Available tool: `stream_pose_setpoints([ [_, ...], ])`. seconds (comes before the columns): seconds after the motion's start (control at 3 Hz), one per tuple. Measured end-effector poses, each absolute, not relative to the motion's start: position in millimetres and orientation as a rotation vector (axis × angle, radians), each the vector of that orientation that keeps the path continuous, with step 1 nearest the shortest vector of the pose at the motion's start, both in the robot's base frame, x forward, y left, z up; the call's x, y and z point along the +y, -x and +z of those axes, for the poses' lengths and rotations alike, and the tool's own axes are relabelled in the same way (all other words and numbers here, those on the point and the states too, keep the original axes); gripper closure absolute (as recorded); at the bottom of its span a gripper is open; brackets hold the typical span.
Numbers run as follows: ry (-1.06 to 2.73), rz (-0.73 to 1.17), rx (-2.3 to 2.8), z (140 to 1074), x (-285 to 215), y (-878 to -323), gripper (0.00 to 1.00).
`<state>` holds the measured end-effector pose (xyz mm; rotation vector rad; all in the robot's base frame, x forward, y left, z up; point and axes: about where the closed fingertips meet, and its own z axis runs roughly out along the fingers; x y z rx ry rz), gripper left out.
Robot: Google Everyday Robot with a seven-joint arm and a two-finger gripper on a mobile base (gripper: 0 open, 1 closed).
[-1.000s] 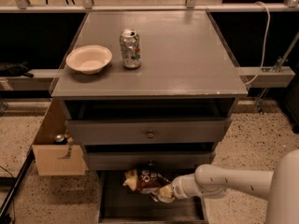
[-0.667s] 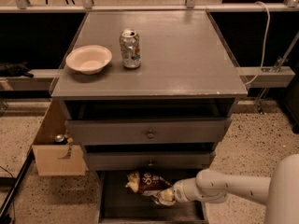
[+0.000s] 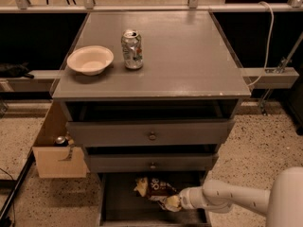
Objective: Place brown chip bag into bottom drawer
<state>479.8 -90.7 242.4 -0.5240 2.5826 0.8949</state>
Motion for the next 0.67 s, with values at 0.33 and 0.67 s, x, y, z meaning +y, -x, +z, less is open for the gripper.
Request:
stream_pose_setpoints([
  [0.33, 0.476, 0.889, 2.594, 201.8, -97.4, -499.6, 1.0],
  [0.67, 0.474, 0.888, 2.592, 201.2, -97.6, -500.8, 1.0],
])
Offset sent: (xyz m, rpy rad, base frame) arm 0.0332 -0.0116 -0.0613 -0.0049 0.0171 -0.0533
